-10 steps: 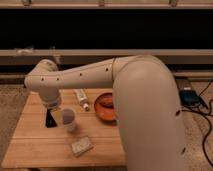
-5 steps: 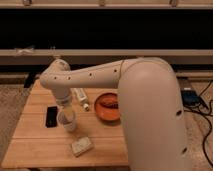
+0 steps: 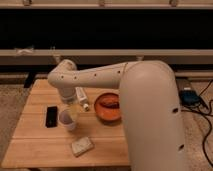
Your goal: Pick up the ceramic cup
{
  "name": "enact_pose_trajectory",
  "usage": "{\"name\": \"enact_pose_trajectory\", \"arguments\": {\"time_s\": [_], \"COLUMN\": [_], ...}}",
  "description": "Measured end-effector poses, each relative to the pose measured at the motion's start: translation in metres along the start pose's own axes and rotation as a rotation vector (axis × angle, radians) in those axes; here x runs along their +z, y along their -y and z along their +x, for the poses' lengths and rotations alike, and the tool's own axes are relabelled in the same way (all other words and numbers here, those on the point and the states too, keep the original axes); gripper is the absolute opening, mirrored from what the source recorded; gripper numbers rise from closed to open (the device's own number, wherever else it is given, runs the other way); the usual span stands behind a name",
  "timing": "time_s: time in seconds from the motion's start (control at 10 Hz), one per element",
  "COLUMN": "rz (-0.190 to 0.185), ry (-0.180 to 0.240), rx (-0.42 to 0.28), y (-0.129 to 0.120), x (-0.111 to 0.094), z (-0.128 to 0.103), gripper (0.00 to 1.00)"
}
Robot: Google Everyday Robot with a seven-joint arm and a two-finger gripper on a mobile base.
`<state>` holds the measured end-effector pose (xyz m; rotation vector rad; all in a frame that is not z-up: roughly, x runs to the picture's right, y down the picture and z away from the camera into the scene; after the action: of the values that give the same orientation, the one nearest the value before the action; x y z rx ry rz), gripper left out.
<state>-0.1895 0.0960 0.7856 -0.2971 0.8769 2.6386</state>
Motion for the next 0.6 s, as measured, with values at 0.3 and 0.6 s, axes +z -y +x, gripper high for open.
{"name": "enact_pose_trajectory", "arguments": {"time_s": [0.3,0.6], "rz": [-0.007,-0.006], "ry": [-0.018,-0.022], "rx": [-0.023,-0.026], "y": [-0.0107,-0.0115], "x": [0.0003,0.0005], "z": [0.0037,0.0050], "gripper": [0.80,0.80]}}
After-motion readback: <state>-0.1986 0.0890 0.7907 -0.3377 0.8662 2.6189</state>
